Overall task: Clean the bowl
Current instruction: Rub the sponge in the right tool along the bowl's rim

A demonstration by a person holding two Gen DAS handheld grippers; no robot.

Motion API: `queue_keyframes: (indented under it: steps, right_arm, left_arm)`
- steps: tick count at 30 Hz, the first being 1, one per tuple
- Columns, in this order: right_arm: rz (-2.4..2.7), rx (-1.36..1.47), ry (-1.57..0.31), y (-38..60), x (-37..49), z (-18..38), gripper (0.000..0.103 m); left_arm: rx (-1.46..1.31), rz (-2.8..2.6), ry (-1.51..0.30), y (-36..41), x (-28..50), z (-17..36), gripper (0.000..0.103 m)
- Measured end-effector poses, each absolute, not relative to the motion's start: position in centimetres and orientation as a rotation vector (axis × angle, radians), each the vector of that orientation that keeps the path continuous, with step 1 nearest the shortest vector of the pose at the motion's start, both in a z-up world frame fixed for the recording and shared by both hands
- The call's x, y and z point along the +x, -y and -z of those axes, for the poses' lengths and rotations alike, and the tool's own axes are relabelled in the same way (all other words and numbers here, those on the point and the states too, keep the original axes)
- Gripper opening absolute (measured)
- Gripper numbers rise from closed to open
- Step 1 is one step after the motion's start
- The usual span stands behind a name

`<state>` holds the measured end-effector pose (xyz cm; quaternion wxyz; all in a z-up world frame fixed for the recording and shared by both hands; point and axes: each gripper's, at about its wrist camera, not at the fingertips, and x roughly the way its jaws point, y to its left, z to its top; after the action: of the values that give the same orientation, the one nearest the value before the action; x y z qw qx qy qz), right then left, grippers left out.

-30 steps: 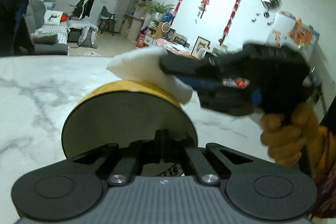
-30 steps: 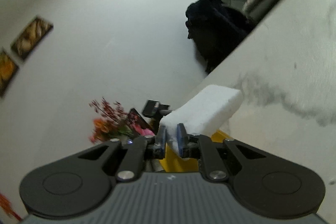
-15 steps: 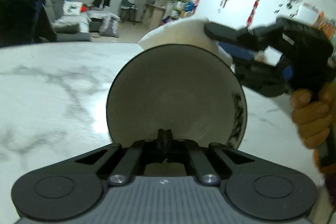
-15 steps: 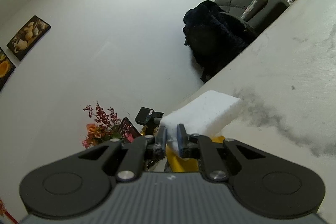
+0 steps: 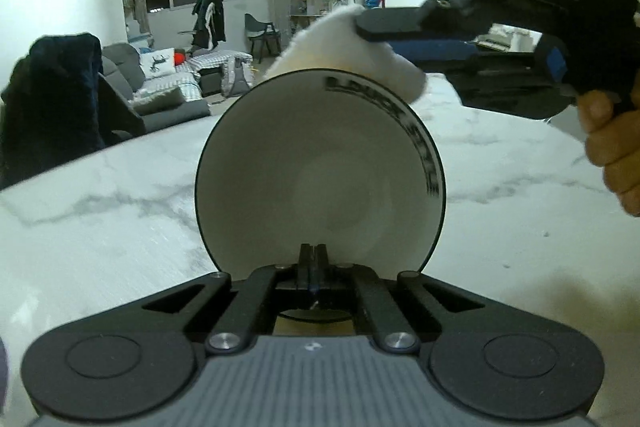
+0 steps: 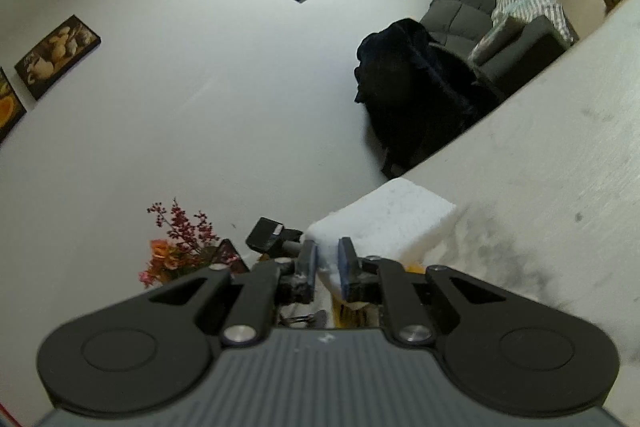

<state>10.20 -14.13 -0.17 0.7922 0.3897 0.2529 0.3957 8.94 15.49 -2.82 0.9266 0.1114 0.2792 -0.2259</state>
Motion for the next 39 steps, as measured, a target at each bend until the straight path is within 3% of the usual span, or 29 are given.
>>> queue_keyframes:
  steps: [23,32,39]
  right_arm:
    - [-0.905,0.783,-0.536,13.4,10.6,1.4,0.014]
    - [-0.851,0.954,-0.613,15.1,11.5,4.1,0.014]
    - [-0.942,0.964,-0.568,14.5,10.9,3.1,0.014]
  left_arm:
    - [0.1,0.446,-0.603,-18.9,9.9,2.0,0.0]
    - [0.092,0.445,-0.604,-18.8,10.3,1.6,0.0]
    - [0.105,0.443,-0.602,-18.5,10.3,1.4,0.0]
